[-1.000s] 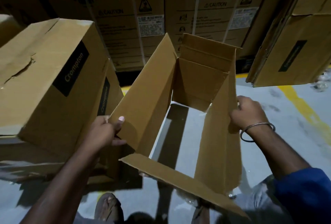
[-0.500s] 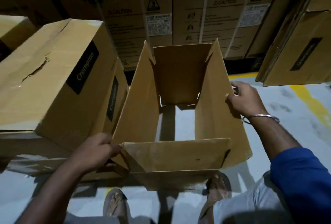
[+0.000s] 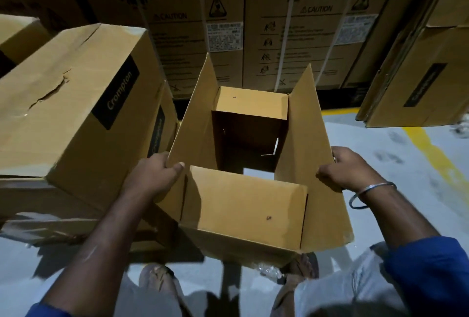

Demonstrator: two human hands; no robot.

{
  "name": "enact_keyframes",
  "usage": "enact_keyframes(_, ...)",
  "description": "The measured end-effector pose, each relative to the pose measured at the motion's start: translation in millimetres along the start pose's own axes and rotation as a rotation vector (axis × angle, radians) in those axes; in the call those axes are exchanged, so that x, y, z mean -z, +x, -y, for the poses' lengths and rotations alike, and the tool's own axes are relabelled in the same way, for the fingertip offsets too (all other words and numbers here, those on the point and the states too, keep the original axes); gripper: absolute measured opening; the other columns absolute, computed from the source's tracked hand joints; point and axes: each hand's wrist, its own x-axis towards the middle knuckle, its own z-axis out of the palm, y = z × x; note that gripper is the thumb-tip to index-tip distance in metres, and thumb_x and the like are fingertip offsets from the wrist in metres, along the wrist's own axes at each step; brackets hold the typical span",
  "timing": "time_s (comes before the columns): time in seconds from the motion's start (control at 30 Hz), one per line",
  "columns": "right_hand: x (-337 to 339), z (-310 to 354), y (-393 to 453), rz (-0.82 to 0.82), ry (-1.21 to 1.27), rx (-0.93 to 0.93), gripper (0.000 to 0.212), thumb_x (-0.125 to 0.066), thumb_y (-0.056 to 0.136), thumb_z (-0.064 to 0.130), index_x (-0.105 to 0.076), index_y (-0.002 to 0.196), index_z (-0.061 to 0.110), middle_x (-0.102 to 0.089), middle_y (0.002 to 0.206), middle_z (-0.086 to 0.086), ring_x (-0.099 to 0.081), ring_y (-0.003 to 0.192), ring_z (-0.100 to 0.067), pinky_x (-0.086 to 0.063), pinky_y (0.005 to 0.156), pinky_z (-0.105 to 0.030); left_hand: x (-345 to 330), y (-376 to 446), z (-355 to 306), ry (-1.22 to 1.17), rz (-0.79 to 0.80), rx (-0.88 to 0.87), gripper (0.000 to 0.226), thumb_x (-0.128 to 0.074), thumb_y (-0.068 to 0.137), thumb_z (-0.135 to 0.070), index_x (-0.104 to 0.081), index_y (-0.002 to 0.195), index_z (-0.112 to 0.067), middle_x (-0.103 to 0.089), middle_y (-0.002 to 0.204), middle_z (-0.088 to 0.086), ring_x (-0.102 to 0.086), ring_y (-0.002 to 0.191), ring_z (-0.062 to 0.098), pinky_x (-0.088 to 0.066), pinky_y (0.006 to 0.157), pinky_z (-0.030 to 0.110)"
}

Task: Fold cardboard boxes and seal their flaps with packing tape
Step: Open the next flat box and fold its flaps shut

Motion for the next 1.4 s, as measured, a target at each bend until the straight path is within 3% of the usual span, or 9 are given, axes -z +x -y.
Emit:
enact_keyframes(0.2,-8,12,11,-0.253,-0.109,0.073,0.008,-0.067,0.093,0.016,-0.064,0.101,0.018,-0.070,0.099,-0.008,-0.063,0.085,-0.029,-0.046,0.071,-0.034,3,1,-2,0.014,0.047,-0.012,0.024,-0.059,0.102,-0.032,-0.058,0.121,-0.018,-0.062,0.110,0.005,-0.064,0.098,0.025,-0.058,0.091,0.050)
enact_keyframes(0.33,-1,21,18,-0.282,-0.190,0.087,0.017,-0.066,0.095,0.020,-0.067,0.113,0.019,-0.071,0.105,-0.010,-0.060,0.085,-0.031,-0.046,0.074,-0.036,9,-8,4,-0.014,0.120,-0.019,0.015,-0.066,0.097,-0.030,-0.061,0.109,-0.022,-0.065,0.107,0.002,-0.066,0.097,0.022,-0.060,0.087,0.047)
enact_keyframes(0.5,2,17,18,-0.261,-0.217,0.111,0.028,-0.063,0.099,0.026,-0.063,0.127,0.021,-0.070,0.114,-0.010,-0.060,0.089,-0.030,-0.049,0.078,-0.040,1,-8,2,-0.032,0.199,-0.007,0.021,-0.065,0.099,-0.029,-0.061,0.117,-0.019,-0.066,0.114,0.005,-0.066,0.098,0.021,-0.059,0.082,0.040)
enact_keyframes(0.73,-2,25,14,-0.316,-0.361,0.159,0.056,-0.064,0.096,0.015,-0.040,0.145,0.026,-0.060,0.128,-0.011,-0.058,0.109,-0.036,-0.046,0.076,-0.041,-11,6,-10,-0.025,0.006,-0.041,0.042,-0.056,0.105,-0.034,-0.047,0.145,-0.024,-0.061,0.127,0.006,-0.059,0.105,0.021,-0.051,0.081,0.040)
enact_keyframes(0.87,-20,53,-12,-0.427,-0.416,0.442,0.070,-0.065,0.095,0.007,-0.036,0.156,0.024,-0.043,0.155,-0.006,-0.037,0.146,-0.025,-0.045,0.108,-0.043,-15,8,-10,-0.005,-0.021,-0.043,0.045,-0.056,0.105,-0.034,-0.040,0.147,-0.027,-0.059,0.131,0.007,-0.059,0.106,0.022,-0.051,0.078,0.040)
enact_keyframes(1.0,-54,68,-43,0.006,-0.385,0.626,0.054,-0.055,0.104,0.028,-0.038,0.155,0.033,-0.042,0.157,0.009,-0.039,0.143,-0.011,-0.036,0.111,-0.030,-15,7,-8,0.010,-0.028,-0.055,0.046,-0.056,0.104,-0.036,-0.038,0.146,-0.031,-0.060,0.128,0.005,-0.060,0.099,0.020,-0.047,0.066,0.032)
enact_keyframes(1.13,-87,52,-41,0.447,-0.627,0.470,0.076,-0.060,0.102,0.034,-0.015,0.163,0.032,-0.008,0.172,0.005,-0.011,0.158,-0.021,-0.025,0.122,-0.041,-14,4,-9,0.007,-0.010,-0.060,0.058,-0.057,0.104,-0.036,-0.029,0.155,-0.032,-0.058,0.135,0.007,-0.056,0.099,0.019,-0.043,0.061,0.029)
enact_keyframes(1.2,-98,45,-34,0.507,-0.690,0.430,0.083,-0.061,0.102,0.035,-0.006,0.165,0.031,0.004,0.173,0.002,0.000,0.159,-0.022,-0.018,0.125,-0.041,-13,2,-9,-0.003,-0.001,-0.061,0.064,-0.057,0.104,-0.035,-0.024,0.159,-0.032,-0.057,0.140,0.008,-0.057,0.103,0.022,-0.046,0.067,0.032)
enact_keyframes(1.4,-111,42,-24,0.530,-0.706,0.413,0.079,-0.059,0.102,0.033,-0.011,0.165,0.030,0.003,0.173,-0.001,-0.007,0.159,-0.024,-0.022,0.124,-0.041,-13,0,-13,0.022,-0.012,-0.072,0.074,-0.058,0.103,-0.038,-0.013,0.162,-0.034,-0.054,0.147,0.009,-0.060,0.124,0.031,-0.054,0.093,0.049)
